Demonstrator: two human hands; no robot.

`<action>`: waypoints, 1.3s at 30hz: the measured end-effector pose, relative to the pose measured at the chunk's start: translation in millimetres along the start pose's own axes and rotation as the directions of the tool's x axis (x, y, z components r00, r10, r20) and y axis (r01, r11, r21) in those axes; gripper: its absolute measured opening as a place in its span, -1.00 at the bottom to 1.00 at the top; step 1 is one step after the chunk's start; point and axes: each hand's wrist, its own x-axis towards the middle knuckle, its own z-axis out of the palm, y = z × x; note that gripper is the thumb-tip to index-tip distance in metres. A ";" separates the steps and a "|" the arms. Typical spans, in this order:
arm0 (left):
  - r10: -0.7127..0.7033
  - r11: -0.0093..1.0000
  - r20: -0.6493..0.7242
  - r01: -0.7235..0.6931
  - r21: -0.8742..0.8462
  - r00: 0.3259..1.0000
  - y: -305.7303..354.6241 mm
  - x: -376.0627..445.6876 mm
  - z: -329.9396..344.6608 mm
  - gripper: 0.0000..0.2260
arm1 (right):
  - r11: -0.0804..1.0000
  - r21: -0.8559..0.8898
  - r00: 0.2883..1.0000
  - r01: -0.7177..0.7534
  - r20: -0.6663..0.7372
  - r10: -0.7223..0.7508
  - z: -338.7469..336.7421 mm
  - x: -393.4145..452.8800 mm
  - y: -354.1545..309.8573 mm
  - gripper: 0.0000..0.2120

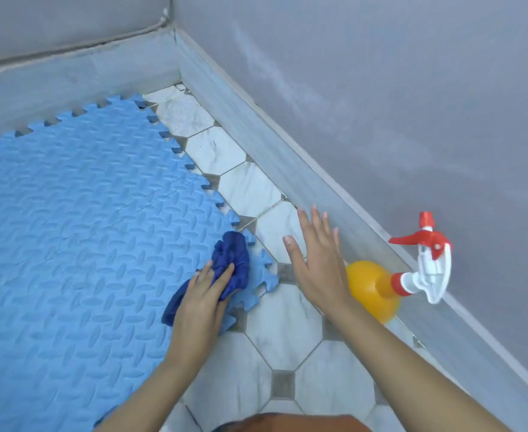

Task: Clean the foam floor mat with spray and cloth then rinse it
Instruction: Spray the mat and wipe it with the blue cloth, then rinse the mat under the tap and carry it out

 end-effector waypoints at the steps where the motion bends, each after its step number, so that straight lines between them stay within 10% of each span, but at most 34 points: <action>1: 0.020 0.999 0.035 -0.019 -0.030 0.999 19.5 -4.2 15.4 -0.59 | 1.000 0.021 1.000 -0.005 -0.030 0.005 -6.9 -5.9 4.0 -0.40; 12: 0.014 0.992 0.267 -0.046 0.116 0.964 73.1 -41.6 75.1 -0.50 | 0.970 0.242 0.994 -0.036 -0.090 0.059 -40.6 -30.2 15.8 -0.49; 25: 0.071 0.976 0.092 -0.088 0.198 0.993 62.0 33.5 42.0 -0.48 | 0.986 0.160 0.999 0.038 -0.036 -0.033 -27.2 -12.7 8.3 -0.47; 39: 0.089 0.638 -0.220 0.114 0.762 0.971 -106.0 123.3 -323.6 -0.37 | 0.927 0.047 0.896 0.372 0.243 -0.372 86.0 168.7 -178.4 -0.16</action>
